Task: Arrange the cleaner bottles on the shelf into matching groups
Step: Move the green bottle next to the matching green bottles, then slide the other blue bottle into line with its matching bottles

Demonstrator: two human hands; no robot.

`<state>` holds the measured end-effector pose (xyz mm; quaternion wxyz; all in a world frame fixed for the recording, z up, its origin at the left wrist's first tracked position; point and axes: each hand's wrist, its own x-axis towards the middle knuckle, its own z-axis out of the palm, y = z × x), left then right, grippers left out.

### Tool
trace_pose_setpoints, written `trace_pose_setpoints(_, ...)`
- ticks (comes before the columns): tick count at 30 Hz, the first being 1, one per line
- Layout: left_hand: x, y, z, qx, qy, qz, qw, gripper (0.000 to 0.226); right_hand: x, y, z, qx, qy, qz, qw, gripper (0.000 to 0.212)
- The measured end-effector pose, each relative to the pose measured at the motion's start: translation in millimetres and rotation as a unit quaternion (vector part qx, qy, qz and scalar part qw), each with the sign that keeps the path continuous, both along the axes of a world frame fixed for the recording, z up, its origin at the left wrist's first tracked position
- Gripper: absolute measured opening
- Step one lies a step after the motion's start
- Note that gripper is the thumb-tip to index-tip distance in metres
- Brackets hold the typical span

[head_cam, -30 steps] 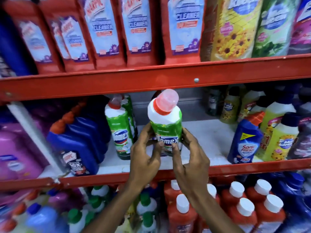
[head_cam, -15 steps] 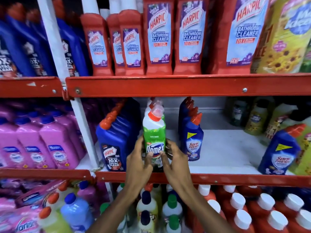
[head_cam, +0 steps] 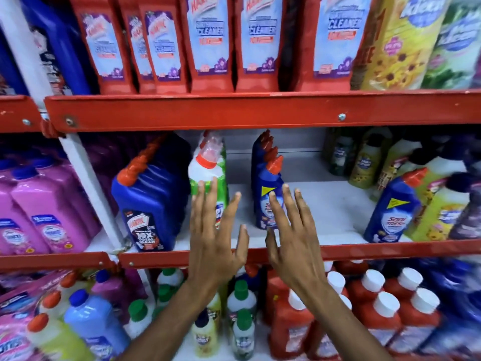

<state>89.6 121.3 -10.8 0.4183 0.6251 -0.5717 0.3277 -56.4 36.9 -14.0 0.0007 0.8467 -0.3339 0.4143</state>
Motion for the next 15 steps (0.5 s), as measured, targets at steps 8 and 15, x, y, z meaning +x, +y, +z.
trace_pose_setpoints(8, -76.7, -65.2, -15.8, 0.116, -0.068, -0.049, 0.99, 0.072, -89.4, -42.8, -9.1, -0.035, 0.061, -0.137, 0.988, 0.076)
trace_pose_setpoints(15, -143.8, -121.4, -31.9, 0.198, -0.016, -0.128, 0.972, 0.073, -162.2, -77.5, -16.4, 0.017, 0.006, -0.164, 0.986, 0.076)
